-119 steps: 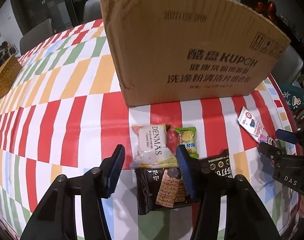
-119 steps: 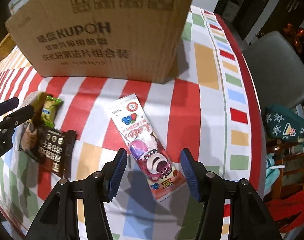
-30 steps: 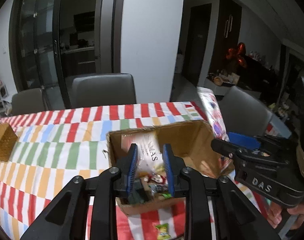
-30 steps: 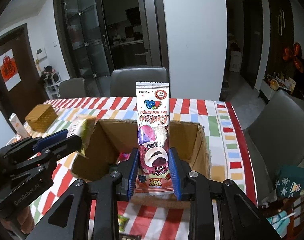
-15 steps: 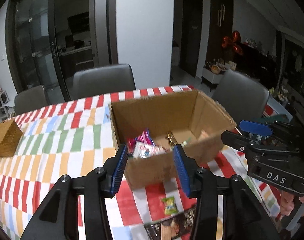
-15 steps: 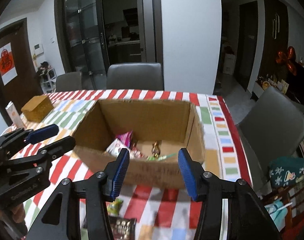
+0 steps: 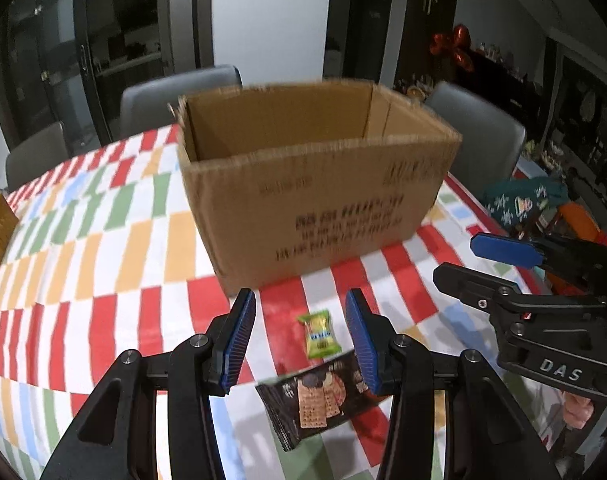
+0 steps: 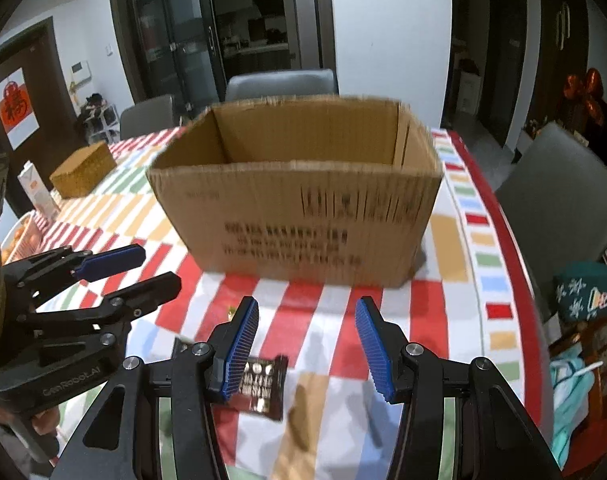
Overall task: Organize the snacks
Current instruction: 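Grasp the gold-green candy with the left gripper while the right grasps the dark cracker packet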
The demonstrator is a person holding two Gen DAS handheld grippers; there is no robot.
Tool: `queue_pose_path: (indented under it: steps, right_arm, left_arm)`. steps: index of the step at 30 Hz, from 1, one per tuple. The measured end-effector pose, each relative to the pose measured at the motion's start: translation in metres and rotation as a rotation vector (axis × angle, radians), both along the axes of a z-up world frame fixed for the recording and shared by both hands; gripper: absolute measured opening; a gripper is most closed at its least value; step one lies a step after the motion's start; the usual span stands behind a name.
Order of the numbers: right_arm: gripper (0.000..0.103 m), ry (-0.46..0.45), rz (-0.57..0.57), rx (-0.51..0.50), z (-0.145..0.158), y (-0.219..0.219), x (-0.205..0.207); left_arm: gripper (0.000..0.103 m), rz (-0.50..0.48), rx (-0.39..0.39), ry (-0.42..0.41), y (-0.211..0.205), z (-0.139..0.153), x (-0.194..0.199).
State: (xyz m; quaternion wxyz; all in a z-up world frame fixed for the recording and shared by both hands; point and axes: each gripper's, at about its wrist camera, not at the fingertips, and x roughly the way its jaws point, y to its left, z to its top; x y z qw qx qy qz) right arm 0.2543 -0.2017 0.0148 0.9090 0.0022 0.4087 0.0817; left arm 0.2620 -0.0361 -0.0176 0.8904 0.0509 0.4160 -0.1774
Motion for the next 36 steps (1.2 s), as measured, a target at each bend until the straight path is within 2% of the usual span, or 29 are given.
queue_pose_path:
  steps: [8,13,22,26,31,36]
  right_arm:
    - [0.052,0.081,0.014,-0.007,-0.035,0.000,0.000]
    - [0.052,0.109,0.013,-0.005,-0.047,-0.002,0.002]
    - [0.052,0.142,0.022,-0.002,-0.059,-0.002,0.007]
    - [0.052,0.142,0.037,-0.027,-0.058,0.003,0.008]
    - [0.052,0.145,0.066,-0.056,-0.056,0.009,0.006]
    - [0.052,0.156,0.135,-0.059,-0.052,0.019,0.002]
  left_arm:
    - [0.046,-0.006,0.007,0.100,-0.010,-0.039,0.012]
    - [0.046,-0.007,0.021,0.134,-0.018,-0.056,0.020]
    - [0.039,-0.006,0.057,0.180,-0.033,-0.077,0.031]
    - [0.023,-0.017,0.061,0.198,-0.036,-0.082,0.034]
    - [0.021,0.008,0.025,0.180,-0.025,-0.073,0.028]
    - [0.021,0.085,0.007,0.151,-0.001,-0.054,0.008]
